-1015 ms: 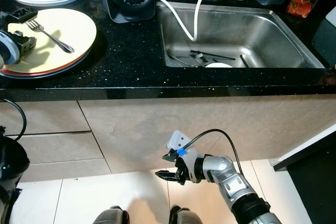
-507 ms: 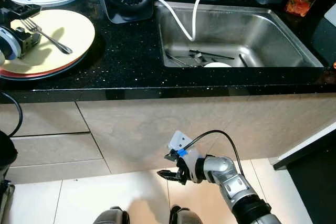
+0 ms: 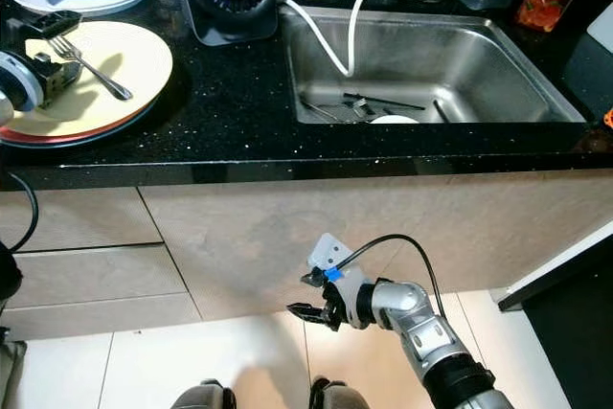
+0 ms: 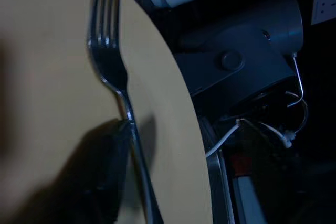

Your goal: Kitchen organization

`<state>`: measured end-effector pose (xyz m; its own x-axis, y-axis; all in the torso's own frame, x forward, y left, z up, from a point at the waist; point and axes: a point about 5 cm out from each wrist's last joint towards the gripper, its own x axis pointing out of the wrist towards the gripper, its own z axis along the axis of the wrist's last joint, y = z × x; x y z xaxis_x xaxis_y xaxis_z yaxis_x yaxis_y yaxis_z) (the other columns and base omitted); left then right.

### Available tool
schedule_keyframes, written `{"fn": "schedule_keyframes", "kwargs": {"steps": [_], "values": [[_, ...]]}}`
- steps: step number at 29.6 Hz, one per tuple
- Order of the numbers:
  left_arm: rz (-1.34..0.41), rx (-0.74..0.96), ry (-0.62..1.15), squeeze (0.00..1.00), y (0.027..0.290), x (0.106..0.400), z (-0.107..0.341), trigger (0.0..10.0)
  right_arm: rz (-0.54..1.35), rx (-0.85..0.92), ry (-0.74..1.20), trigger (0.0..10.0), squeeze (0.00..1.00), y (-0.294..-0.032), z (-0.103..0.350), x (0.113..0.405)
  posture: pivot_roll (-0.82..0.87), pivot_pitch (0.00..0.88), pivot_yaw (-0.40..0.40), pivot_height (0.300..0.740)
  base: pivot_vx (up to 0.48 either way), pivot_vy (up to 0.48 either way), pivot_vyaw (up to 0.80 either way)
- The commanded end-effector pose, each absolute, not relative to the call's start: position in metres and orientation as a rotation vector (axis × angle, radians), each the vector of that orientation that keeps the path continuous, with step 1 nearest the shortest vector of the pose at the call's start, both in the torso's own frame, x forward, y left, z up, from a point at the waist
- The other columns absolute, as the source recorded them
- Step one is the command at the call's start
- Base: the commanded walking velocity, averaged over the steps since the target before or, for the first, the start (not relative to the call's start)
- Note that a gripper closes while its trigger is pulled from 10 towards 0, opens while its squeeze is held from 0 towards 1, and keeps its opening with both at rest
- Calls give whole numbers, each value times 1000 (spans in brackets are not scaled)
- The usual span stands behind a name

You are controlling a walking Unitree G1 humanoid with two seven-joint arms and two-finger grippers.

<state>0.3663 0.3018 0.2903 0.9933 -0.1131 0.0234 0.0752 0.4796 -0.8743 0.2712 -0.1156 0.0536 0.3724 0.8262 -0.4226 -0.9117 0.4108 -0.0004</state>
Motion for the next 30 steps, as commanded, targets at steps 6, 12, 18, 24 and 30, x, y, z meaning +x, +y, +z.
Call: {"fn": "schedule_keyframes", "kwargs": {"steps": [6,12,18,24,30], "values": [[-48,-1063,180,0,300,369,256,0,1103,-263,393,10000,0,-120,52,272,86,124,-60,740,0,0,0],[-24,-1073,198,0,302,369,248,0,1092,-264,391,10000,0,-121,52,272,84,124,-56,740,0,0,0],[-17,-1079,202,0,303,369,245,0,1083,-261,385,10000,0,-121,52,273,85,125,-57,740,0,0,0],[-11,-1085,200,0,305,369,243,0,1067,-252,368,10000,0,-122,56,276,85,124,-57,740,0,0,0],[-8,-1093,188,0,305,369,242,0,1047,-247,353,10000,0,-124,58,279,85,125,-58,740,0,0,0]]}}
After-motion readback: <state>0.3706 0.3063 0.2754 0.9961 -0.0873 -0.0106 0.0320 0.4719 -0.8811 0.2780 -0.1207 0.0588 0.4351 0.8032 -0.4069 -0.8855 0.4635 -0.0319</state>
